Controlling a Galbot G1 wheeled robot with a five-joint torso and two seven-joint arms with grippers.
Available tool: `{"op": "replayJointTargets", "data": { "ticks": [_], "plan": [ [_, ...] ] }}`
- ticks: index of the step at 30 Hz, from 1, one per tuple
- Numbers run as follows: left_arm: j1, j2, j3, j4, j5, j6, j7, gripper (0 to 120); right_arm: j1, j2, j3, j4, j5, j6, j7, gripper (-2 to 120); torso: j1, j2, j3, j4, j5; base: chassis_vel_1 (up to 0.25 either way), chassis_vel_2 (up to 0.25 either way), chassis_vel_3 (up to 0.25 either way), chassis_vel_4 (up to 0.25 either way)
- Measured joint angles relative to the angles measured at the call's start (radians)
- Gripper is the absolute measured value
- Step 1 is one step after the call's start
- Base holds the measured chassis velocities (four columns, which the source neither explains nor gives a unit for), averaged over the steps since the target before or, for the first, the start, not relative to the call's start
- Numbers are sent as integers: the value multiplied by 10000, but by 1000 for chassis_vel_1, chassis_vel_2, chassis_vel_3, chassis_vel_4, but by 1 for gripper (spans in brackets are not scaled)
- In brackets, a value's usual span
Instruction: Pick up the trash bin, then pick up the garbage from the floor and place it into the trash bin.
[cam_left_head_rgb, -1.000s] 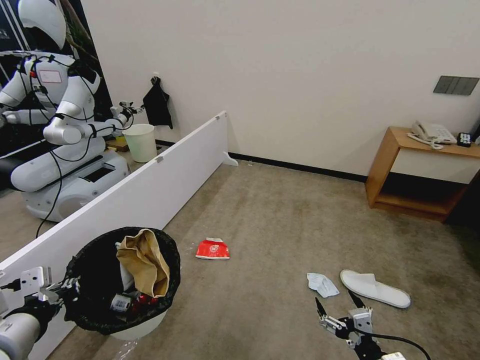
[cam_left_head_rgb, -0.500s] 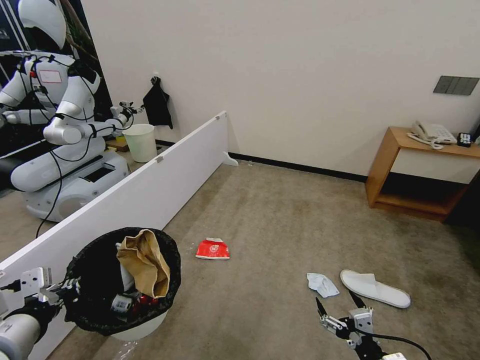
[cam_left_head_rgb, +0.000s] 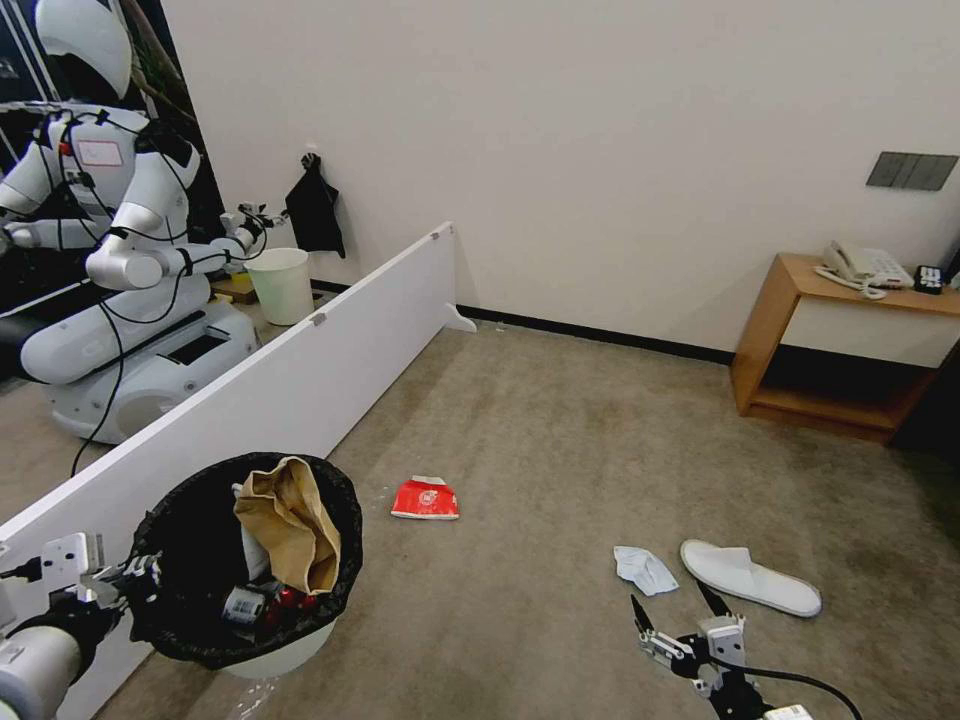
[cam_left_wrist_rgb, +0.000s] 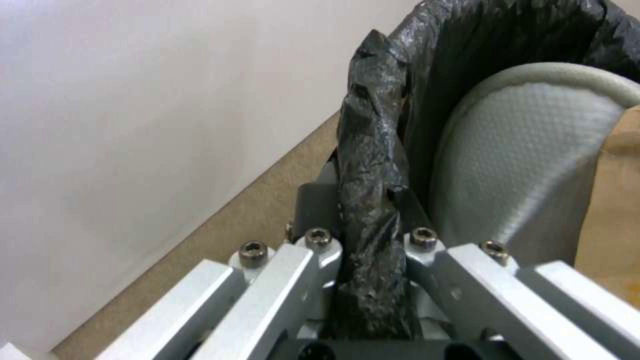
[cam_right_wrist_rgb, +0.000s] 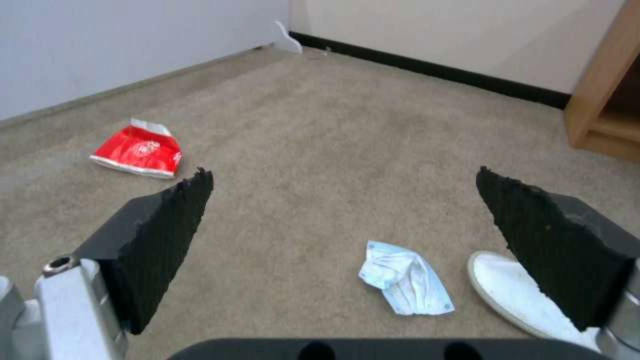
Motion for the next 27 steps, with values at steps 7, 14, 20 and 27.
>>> {"op": "replayJointTargets", "data": {
  "ticks": [7,14,20,27],
  "plan": [
    [6,-6,4,-4,-7,0,-4,4,57,1,-29,-22,36,-12,-6,100,0,0,0,0,0,0,0,0,0],
    [16,-6,18,-17,-10,0,-6,4,64,2,-33,-41,68,-12,-36,100,0,-1,0,-1,0,-7,7,3,-7],
    [16,-8,30,-18,-10,0,-7,4,87,-1,-35,-61,92,-6,-54,100,0,0,0,0,-1,-46,59,52,-45],
    [13,-8,48,-18,-10,1,-7,4,108,-1,-49,-89,115,6,-69,100,0,0,0,0,0,-48,68,48,-52]
  ]
}}
